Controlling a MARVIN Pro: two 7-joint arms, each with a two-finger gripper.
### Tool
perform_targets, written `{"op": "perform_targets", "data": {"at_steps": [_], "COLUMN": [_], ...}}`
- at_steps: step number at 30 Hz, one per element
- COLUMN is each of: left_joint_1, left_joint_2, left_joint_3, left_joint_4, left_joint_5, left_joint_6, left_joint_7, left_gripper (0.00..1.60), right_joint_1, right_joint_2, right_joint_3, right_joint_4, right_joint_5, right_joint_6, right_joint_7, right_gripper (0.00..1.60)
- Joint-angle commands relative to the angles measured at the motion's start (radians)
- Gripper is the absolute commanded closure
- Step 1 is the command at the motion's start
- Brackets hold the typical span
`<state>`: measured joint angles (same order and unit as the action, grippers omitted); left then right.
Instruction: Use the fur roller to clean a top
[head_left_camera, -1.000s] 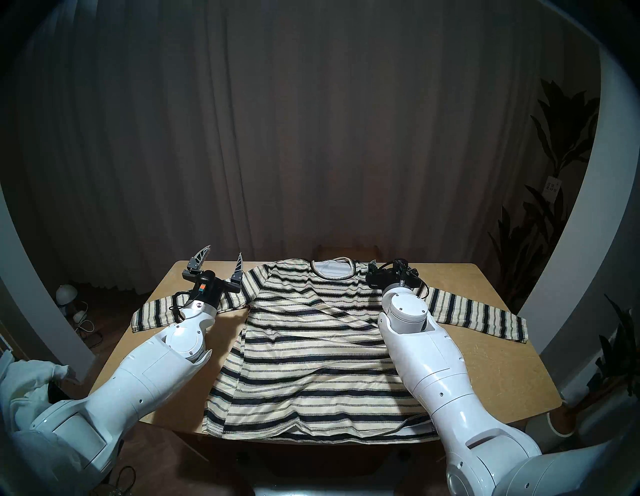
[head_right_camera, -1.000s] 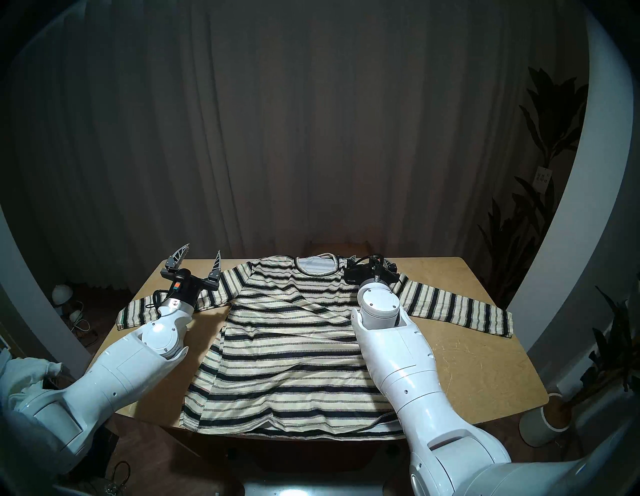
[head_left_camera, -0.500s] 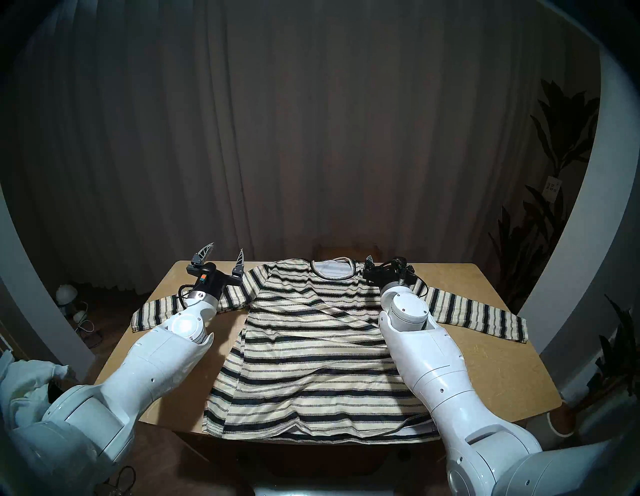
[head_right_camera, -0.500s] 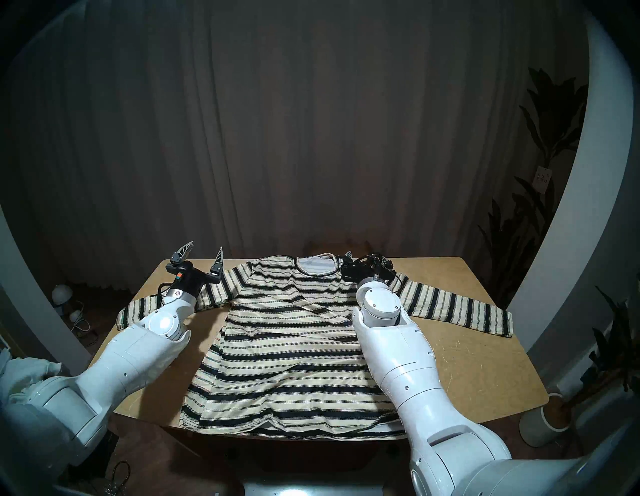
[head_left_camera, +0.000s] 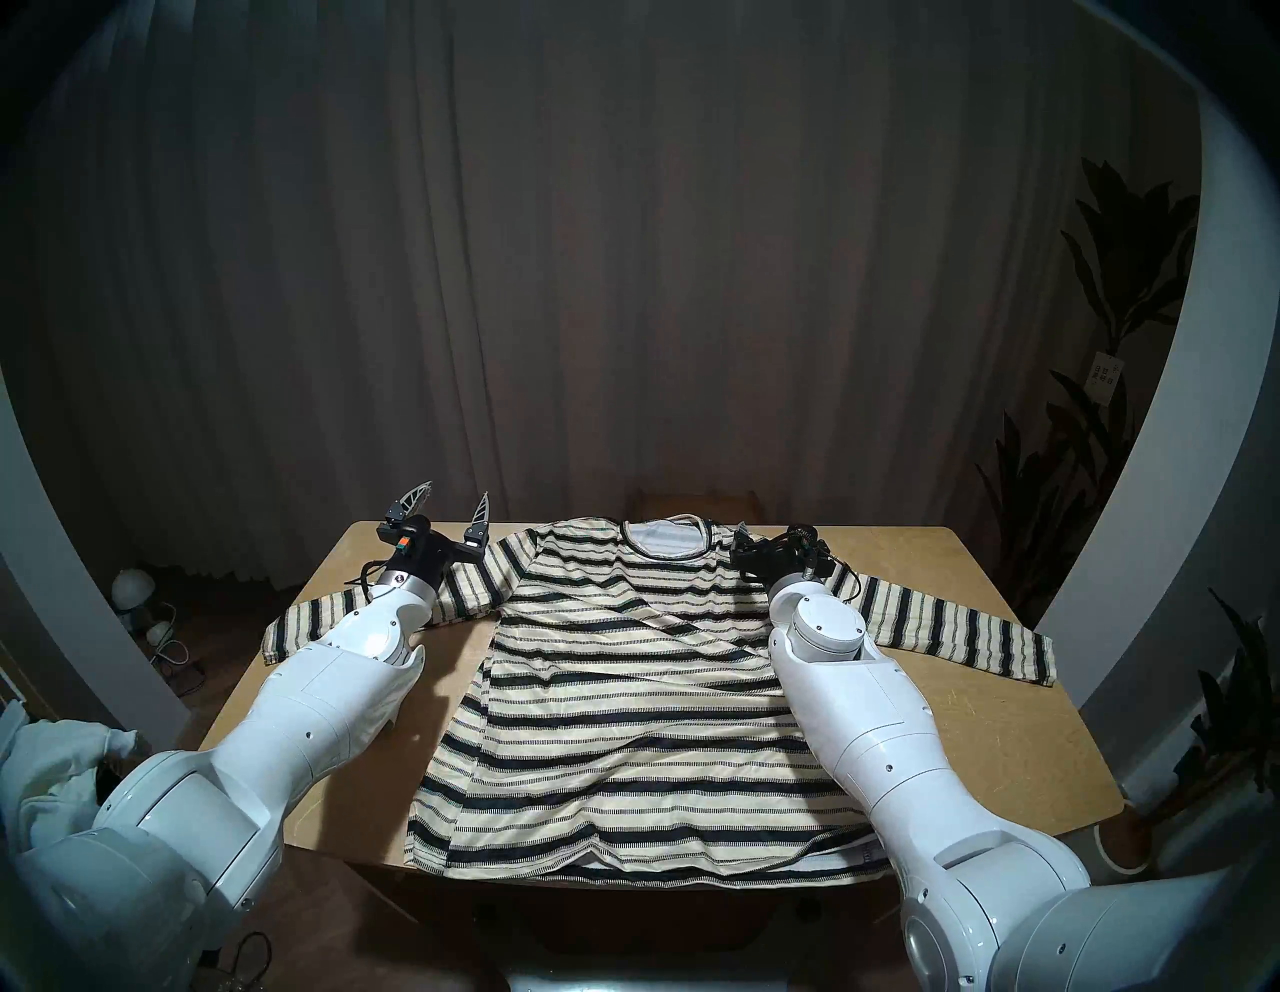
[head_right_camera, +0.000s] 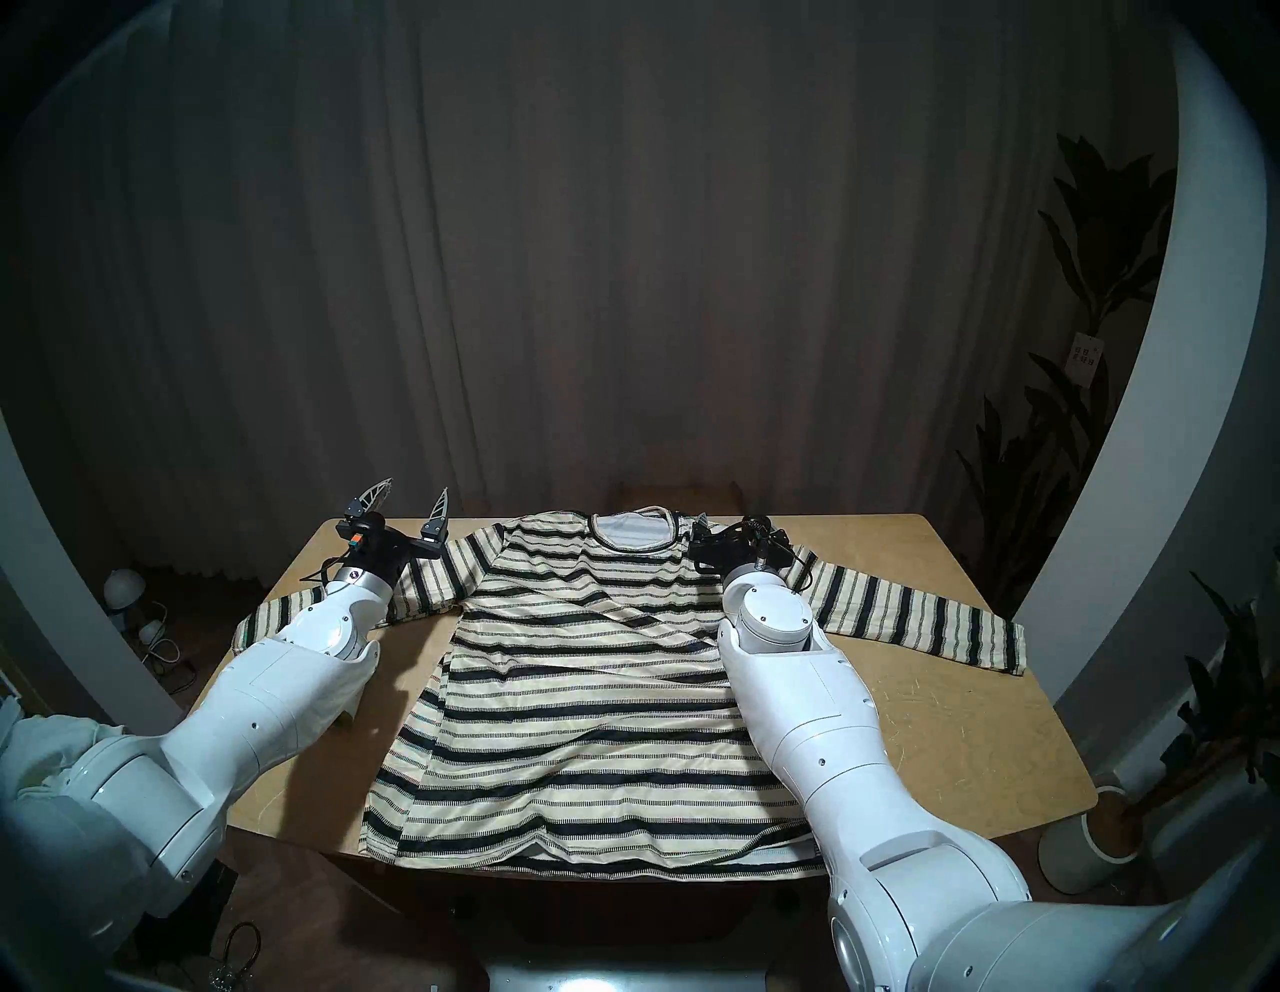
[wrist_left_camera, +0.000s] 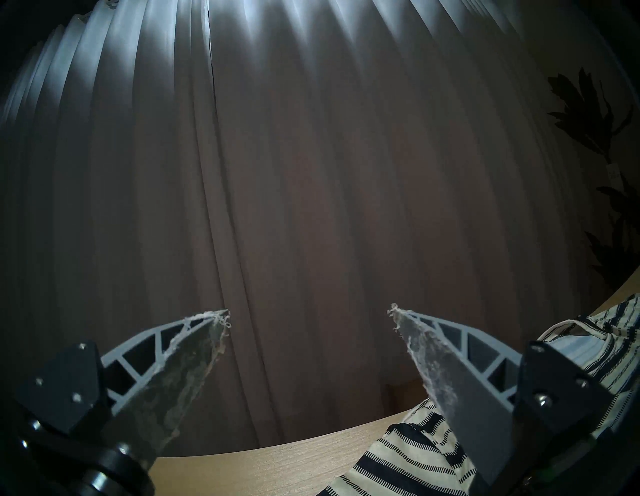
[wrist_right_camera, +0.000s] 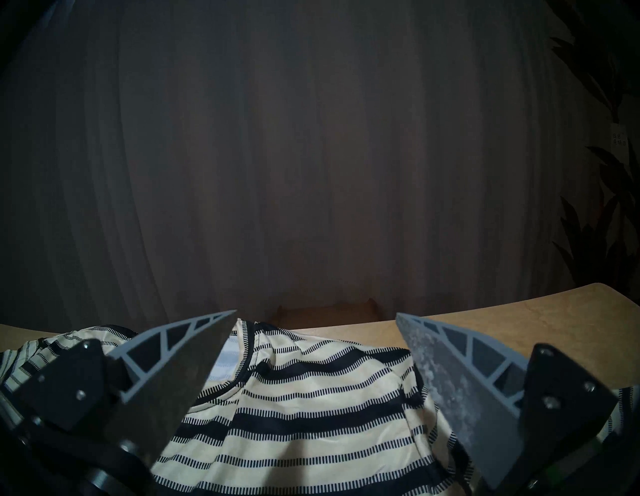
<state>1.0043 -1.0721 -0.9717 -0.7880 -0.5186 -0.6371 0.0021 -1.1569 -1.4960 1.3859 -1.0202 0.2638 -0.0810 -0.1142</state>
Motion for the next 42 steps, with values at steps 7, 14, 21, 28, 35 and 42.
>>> {"op": "perform_targets", "data": {"at_steps": [7, 14, 21, 28, 35, 42], "left_joint_1": [-0.037, -0.033, -0.031, -0.030, -0.029, -0.029], "left_joint_2": [0.010, 0.011, 0.011, 0.011, 0.011, 0.011], "left_joint_3": [0.000, -0.005, -0.007, -0.008, -0.009, -0.009], "left_joint_4": [-0.030, -0.037, -0.042, -0.044, -0.045, -0.046], "left_joint_5": [0.011, 0.016, 0.022, 0.025, 0.026, 0.027], "left_joint_6": [0.039, 0.050, 0.054, 0.055, 0.056, 0.056], "left_joint_7": [-0.011, -0.008, -0.003, 0.000, 0.002, 0.002], "left_gripper": [0.00, 0.00, 0.00, 0.00, 0.00, 0.00], "right_joint_1": [0.060, 0.058, 0.059, 0.060, 0.061, 0.061], "right_joint_2": [0.002, 0.000, -0.003, -0.005, -0.006, -0.008], "right_joint_3": [-0.002, -0.004, -0.001, 0.001, 0.003, 0.005], "right_joint_4": [0.010, 0.021, 0.027, 0.030, 0.031, 0.032], "right_joint_5": [-0.001, -0.019, -0.026, -0.029, -0.032, -0.034], "right_joint_6": [-0.075, -0.110, -0.119, -0.124, -0.126, -0.127], "right_joint_7": [0.038, 0.027, 0.028, 0.028, 0.029, 0.030], "right_gripper": [0.00, 0.00, 0.00, 0.00, 0.00, 0.00]}}
